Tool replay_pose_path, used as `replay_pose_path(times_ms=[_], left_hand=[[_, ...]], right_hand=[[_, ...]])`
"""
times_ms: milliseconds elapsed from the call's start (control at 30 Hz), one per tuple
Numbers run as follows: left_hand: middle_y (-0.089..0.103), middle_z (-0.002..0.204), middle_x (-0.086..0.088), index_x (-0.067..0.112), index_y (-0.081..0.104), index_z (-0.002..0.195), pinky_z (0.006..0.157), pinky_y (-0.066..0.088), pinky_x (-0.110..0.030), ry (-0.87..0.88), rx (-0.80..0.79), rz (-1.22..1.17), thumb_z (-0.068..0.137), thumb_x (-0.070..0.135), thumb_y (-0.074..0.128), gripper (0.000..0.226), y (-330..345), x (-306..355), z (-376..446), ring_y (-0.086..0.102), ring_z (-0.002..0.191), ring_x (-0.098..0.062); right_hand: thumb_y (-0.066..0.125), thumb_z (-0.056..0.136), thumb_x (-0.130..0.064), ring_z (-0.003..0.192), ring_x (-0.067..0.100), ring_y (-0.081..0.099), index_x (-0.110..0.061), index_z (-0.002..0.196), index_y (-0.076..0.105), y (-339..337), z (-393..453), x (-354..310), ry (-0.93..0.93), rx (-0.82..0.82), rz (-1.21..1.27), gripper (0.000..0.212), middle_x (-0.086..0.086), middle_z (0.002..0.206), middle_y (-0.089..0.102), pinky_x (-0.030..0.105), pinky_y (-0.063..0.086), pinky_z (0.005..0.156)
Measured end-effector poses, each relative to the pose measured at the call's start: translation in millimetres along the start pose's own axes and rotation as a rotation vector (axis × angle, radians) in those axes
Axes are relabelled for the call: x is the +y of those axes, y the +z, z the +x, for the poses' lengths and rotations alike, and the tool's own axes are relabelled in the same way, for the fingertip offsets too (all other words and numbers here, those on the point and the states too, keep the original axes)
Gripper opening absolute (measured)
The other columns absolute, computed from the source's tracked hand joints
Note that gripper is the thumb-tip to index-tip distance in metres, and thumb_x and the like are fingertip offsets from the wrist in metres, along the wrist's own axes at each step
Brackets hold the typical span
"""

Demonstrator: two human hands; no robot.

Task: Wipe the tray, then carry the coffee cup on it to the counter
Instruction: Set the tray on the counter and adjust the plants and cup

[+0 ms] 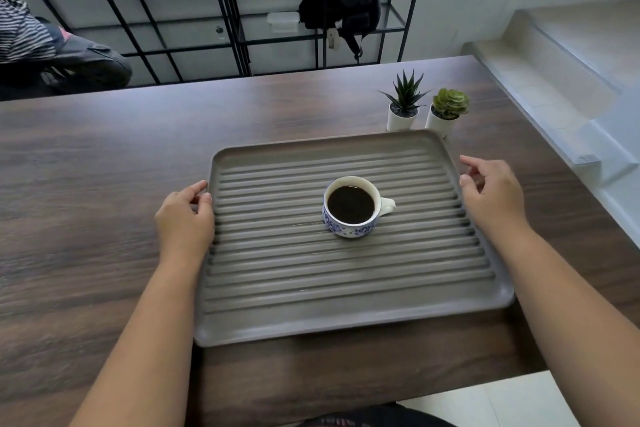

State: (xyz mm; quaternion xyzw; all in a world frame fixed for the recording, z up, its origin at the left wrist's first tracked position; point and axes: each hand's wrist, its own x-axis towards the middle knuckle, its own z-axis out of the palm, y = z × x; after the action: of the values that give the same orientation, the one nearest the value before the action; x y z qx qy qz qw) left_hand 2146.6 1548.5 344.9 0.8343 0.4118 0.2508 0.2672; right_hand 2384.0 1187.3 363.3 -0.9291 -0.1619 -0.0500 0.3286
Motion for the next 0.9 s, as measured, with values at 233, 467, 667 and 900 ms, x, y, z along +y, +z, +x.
replay_pose_path(times_ms=[233, 467, 667, 900], left_hand=[[0.066, 0.106, -0.017, 0.011, 0.065, 0.122, 0.091, 0.044, -0.035, -0.004, -0.002, -0.015, 0.093, 0.019, 0.054, 0.032, -0.5, -0.1, -0.1, 0.062, 0.091, -0.030], [0.066, 0.105, -0.016, 0.013, 0.065, 0.123, 0.092, 0.044, -0.035, -0.012, -0.020, -0.022, 0.093, 0.021, 0.054, 0.033, -1.2, -1.3, -1.7, 0.062, 0.092, -0.029], [0.066, 0.105, -0.014, 0.014, 0.065, 0.123, 0.091, 0.043, -0.033, -0.039, -0.023, -0.030, 0.093, 0.022, 0.054, 0.033, -2.4, -0.5, -3.5, 0.061, 0.091, -0.026], [0.067, 0.104, -0.013, 0.014, 0.065, 0.123, 0.092, 0.044, -0.033, -0.056, -0.033, -0.049, 0.092, 0.022, 0.054, 0.033, -4.1, 1.0, -5.0, 0.061, 0.090, -0.025]], right_hand=[[0.069, 0.084, -0.007, 0.080, 0.008, 0.060, -0.025, 0.114, 0.065, 12.0, -32.2, -57.4, -0.072, -0.597, 0.427, 0.036, -0.001, 0.096, 0.068, 0.009, 0.046, 0.076], [0.064, 0.087, 0.001, 0.072, 0.006, 0.065, -0.019, 0.099, 0.069, 36.7, -34.1, -64.7, 0.012, -0.601, 0.670, 0.024, -0.002, 0.081, 0.073, 0.015, 0.052, 0.070], [0.060, 0.088, 0.004, 0.063, 0.007, 0.068, -0.011, 0.091, 0.069, 47.2, -34.1, -70.1, 0.104, -0.507, 0.758, 0.018, 0.000, 0.069, 0.071, 0.015, 0.055, 0.062], [0.058, 0.088, 0.006, 0.059, 0.006, 0.066, -0.012, 0.088, 0.068, 49.8, -31.5, -76.9, 0.183, -0.492, 0.797, 0.021, 0.004, 0.069, 0.069, 0.016, 0.057, 0.065]])
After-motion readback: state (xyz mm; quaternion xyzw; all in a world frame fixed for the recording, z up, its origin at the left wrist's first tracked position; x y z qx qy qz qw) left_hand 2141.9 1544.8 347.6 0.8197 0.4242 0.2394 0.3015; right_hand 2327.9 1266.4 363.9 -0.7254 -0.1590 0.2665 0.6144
